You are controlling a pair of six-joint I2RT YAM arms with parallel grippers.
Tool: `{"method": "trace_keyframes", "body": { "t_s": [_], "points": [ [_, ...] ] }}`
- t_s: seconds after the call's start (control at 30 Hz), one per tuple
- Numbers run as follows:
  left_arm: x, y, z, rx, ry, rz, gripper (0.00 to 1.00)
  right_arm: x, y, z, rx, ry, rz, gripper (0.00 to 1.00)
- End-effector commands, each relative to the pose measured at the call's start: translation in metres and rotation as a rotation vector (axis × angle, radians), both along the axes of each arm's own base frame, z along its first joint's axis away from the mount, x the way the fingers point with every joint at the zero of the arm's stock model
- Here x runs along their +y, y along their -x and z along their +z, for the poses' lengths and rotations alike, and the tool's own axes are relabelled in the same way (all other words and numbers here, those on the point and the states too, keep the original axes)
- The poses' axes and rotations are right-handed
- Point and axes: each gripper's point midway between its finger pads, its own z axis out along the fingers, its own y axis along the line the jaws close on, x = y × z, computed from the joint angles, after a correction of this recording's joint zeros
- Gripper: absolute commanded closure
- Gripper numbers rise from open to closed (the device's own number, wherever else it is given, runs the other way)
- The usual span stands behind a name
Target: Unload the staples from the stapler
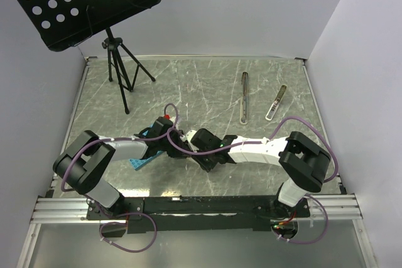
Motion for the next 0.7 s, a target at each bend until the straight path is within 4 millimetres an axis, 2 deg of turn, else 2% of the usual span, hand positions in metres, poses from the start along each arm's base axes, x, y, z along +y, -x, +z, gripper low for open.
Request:
{"method": "trace_keyframes", "body": {
  "t_s": [0.0,0.07,0.2,0.33,0.5,0.67],
  "points": [
    [-0.004,0.000,0.004,-0.025,0.030,-0.021,0.73,0.008,0.000,-0.004,0.005,-0.019,-0.005,0.67],
    [-0.004,0.001,0.004,-0.027,0.030,-0.021,0.73,0.008,0.000,-0.004,0.003,-0.019,-0.005,0.66],
    [-0.004,0.000,0.003,-0.023,0.028,-0.020,0.72,0.005,-0.002,0.003,-0.007,-0.013,-0.016,0.54],
    [-0.004,0.001,0.002,-0.020,0.022,-0.024,0.72,-0.002,-0.006,0.025,-0.060,-0.035,-0.055,0.41],
    [-0.001,-0.001,0.006,-0.032,0.003,-0.018,0.70,-0.018,-0.002,0.036,-0.060,-0.034,-0.141,0.26],
    [0.002,-0.005,0.013,-0.056,-0.026,-0.014,0.70,-0.042,0.002,0.030,-0.063,-0.004,-0.263,0.26]
  ]
}}
